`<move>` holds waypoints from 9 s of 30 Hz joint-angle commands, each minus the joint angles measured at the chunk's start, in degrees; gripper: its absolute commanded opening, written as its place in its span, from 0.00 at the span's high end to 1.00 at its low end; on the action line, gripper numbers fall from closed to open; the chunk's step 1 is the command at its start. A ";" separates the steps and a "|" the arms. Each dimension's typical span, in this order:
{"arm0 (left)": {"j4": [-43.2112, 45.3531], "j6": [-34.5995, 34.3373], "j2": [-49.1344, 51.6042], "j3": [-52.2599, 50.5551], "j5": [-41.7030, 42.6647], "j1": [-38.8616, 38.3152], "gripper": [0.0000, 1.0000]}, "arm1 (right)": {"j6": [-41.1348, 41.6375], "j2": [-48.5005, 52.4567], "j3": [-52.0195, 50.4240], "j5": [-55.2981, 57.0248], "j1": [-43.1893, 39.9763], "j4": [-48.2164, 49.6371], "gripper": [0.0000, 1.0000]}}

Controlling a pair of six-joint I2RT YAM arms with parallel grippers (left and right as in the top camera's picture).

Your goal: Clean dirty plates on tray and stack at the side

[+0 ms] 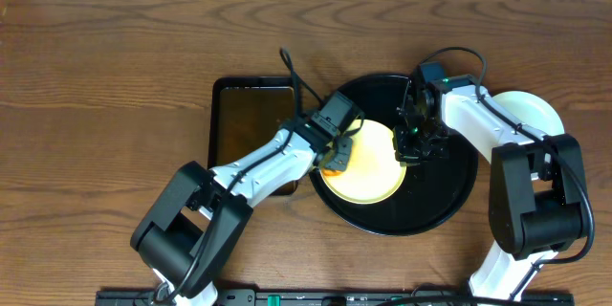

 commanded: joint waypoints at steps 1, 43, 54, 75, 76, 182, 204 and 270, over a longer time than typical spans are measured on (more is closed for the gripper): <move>-1.20 0.35 0.37 0.28 -10.73 2.84 0.92 | 0.63 -0.28 -0.35 1.01 0.46 -0.28 0.99; -17.31 0.52 -15.98 0.22 -10.84 14.99 0.92 | -2.01 -0.90 -6.71 -10.12 -0.28 11.02 0.99; -17.35 0.52 -15.98 0.22 -10.84 14.99 0.92 | -5.25 -6.84 -6.60 -15.47 -5.46 12.79 0.99; -17.31 0.55 -15.96 0.22 -10.86 14.99 0.92 | -5.20 -29.88 -6.60 35.01 -0.24 8.11 0.99; -17.31 0.55 -15.96 0.22 -10.86 14.99 0.92 | -5.20 -30.18 -6.60 37.29 0.63 7.50 0.99; -14.58 8.15 -13.57 -0.31 -10.88 18.84 0.92 | -4.46 -23.82 -6.86 -2.27 -28.22 5.90 0.68; -13.49 8.90 -15.74 1.16 -10.43 21.09 0.26 | -9.51 -23.85 -6.84 -0.31 -11.08 6.47 0.57; -31.63 -1.68 -78.36 -17.99 -7.21 22.05 0.23 | -9.05 -88.48 -31.12 13.84 -1.22 15.37 0.01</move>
